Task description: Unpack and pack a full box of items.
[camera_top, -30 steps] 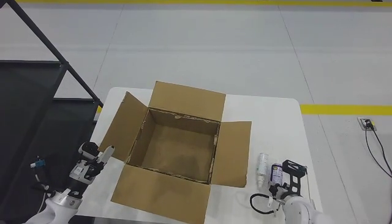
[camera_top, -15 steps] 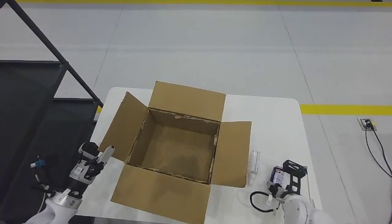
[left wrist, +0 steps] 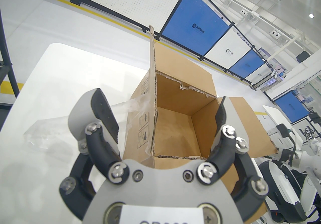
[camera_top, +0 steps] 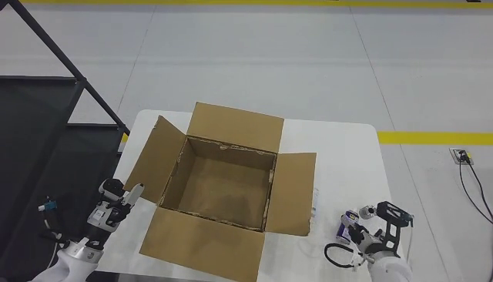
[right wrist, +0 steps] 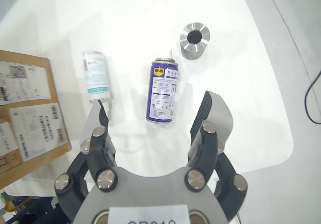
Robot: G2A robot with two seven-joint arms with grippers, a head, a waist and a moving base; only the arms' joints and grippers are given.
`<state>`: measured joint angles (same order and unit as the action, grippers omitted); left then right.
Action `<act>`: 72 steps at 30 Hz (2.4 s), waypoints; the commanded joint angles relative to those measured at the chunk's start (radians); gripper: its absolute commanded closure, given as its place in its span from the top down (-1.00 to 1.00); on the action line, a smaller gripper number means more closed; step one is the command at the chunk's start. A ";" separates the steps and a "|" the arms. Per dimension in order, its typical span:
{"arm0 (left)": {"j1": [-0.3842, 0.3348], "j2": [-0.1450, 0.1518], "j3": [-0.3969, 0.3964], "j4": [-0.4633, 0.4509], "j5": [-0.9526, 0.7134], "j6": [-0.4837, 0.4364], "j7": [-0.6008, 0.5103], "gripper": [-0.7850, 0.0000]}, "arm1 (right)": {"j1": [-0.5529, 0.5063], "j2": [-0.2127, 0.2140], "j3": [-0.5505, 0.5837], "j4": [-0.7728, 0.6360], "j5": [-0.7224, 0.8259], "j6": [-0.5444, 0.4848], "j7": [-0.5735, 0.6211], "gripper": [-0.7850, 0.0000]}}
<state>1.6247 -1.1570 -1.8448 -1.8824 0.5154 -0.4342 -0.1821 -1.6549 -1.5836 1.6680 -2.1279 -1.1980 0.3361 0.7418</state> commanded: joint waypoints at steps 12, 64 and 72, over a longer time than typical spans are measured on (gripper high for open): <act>0.000 0.000 0.001 0.000 0.000 0.002 -0.001 1.00 | -0.064 -0.001 0.006 -0.062 0.200 -0.116 -0.130 1.00; 0.009 0.000 -0.047 0.018 -0.031 0.017 0.049 1.00 | 0.099 0.103 -0.148 0.117 0.218 -0.576 -0.159 1.00; 0.009 0.000 -0.048 0.018 -0.035 0.011 0.040 1.00 | 0.031 0.112 -0.097 0.049 0.186 -0.456 -0.213 1.00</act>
<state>1.6339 -1.1568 -1.8927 -1.8647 0.4808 -0.4229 -0.1411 -1.5985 -1.4721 1.5632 -2.0555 -0.9950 -0.1457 0.5414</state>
